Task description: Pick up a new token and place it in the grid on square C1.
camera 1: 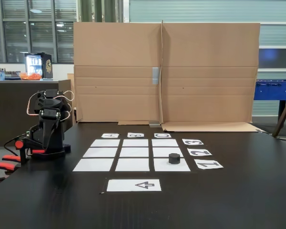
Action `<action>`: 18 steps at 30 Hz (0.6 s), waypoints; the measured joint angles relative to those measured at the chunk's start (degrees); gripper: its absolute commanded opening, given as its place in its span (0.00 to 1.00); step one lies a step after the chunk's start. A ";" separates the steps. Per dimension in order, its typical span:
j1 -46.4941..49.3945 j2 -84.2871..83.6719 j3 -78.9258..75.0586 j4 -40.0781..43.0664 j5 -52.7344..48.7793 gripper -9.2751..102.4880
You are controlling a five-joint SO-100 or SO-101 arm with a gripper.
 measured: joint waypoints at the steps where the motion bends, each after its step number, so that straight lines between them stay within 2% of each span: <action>1: 0.00 0.00 0.09 -0.53 0.00 0.08; 8: 0.18 0.00 2.64 -6.06 2.46 0.08; 18: -1.93 0.00 2.72 -1.85 4.66 0.08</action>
